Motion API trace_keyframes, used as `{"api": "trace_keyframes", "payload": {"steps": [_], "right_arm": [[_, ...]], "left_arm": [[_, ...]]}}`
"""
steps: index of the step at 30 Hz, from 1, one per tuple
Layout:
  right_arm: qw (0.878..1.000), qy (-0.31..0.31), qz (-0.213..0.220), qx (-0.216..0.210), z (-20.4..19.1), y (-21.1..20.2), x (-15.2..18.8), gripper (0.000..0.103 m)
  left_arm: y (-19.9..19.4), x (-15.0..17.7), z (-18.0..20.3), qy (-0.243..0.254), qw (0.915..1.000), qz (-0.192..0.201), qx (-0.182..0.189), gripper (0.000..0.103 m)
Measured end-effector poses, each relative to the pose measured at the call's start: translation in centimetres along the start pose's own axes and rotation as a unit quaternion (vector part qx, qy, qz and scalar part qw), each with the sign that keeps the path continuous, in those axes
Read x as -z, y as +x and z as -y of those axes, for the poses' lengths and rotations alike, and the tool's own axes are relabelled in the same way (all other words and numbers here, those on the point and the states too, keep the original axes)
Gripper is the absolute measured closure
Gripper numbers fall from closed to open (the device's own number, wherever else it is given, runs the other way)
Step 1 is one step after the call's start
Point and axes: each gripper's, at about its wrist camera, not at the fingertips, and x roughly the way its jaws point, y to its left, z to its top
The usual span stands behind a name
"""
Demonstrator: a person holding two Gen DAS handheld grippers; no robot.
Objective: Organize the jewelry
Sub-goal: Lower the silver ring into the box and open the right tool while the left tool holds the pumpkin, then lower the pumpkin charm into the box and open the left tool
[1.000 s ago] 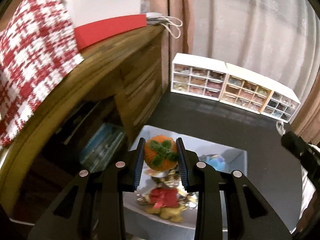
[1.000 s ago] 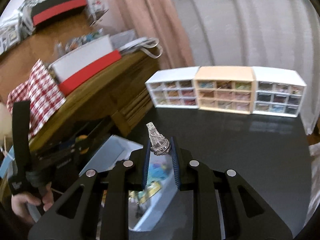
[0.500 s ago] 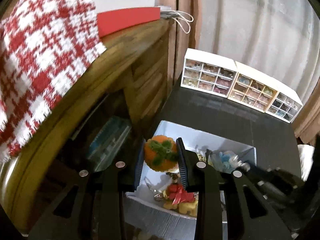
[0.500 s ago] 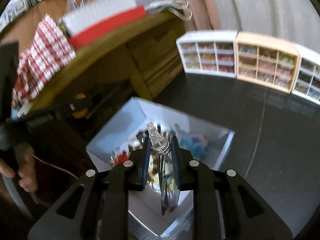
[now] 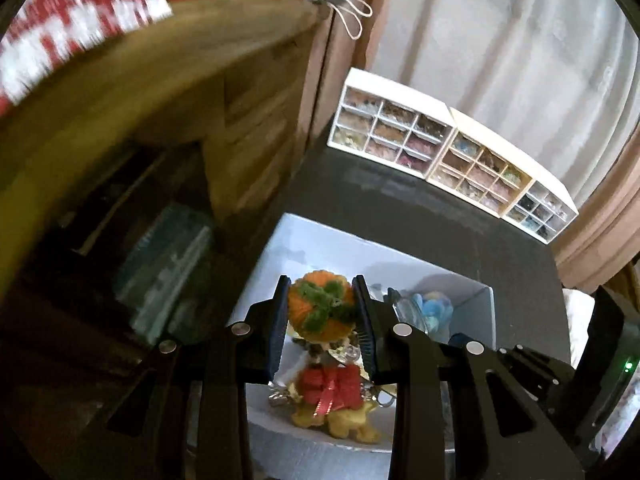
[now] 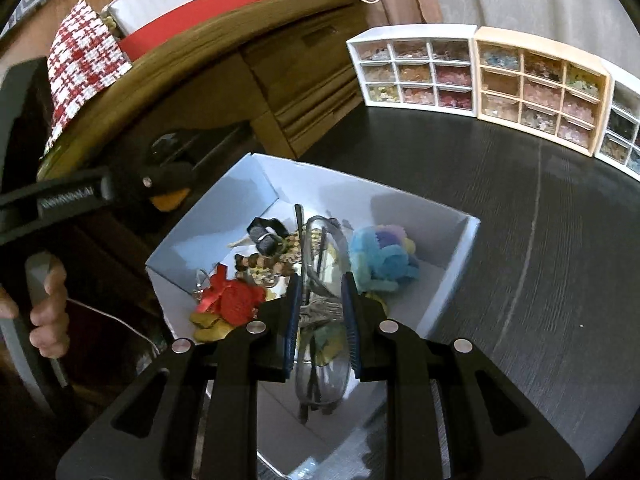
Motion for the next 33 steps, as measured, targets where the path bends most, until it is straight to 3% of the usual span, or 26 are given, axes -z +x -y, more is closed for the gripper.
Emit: {"api": "trace_keyframes", "payload": {"steps": [7, 8, 9, 11, 14, 18, 20, 26, 31, 33], "right_arm": [[0.999, 0.028, 0.027, -0.006, 1.9, -1.9, 0.0, 0.080], [0.999, 0.033, 0.034, -0.003, 2.3, -2.4, -0.1, 0.075], [0.998, 0.041, 0.042, 0.000, 2.8, -2.9, -0.1, 0.063], [0.996, 0.063, 0.063, 0.013, 4.1, -4.4, -0.4, 0.053], [0.992, 0.086, 0.089, 0.036, 6.0, -6.7, -0.7, 0.050], [0.985, 0.119, 0.116, 0.054, 8.5, -9.2, -0.6, 0.045], [0.982, 0.130, 0.124, 0.062, 9.3, -10.2, -0.4, 0.044], [0.973, 0.155, 0.139, 0.103, 11.6, -12.3, 0.3, 0.039], [0.957, 0.186, 0.131, 0.178, 13.8, -13.4, 1.2, 0.026], [0.952, 0.204, 0.131, 0.188, 15.0, -13.7, 1.9, 0.021]], "left_arm": [[1.8, 0.1, 0.3, 0.001, 0.9992, -0.026, 0.031, 0.071], [1.9, 0.2, 0.3, 0.000, 0.9990, -0.029, 0.033, 0.071], [2.2, 0.2, 0.4, 0.002, 0.9989, -0.033, 0.034, 0.071], [2.8, 0.4, 0.5, 0.003, 0.9982, -0.043, 0.042, 0.071], [4.1, 1.0, 1.4, 0.016, 0.9955, -0.074, 0.057, 0.071], [5.2, 1.8, 3.5, 0.068, 0.9913, -0.105, 0.040, 0.071], [5.6, 1.9, 3.7, 0.067, 0.9906, -0.114, 0.033, 0.071], [6.4, 2.6, 4.4, 0.080, 0.9889, -0.123, 0.024, 0.071], [6.9, 2.7, 3.6, 0.058, 0.9887, -0.133, 0.040, 0.071], [6.7, 2.7, 3.6, 0.057, 0.9888, -0.132, 0.039, 0.071]]}}
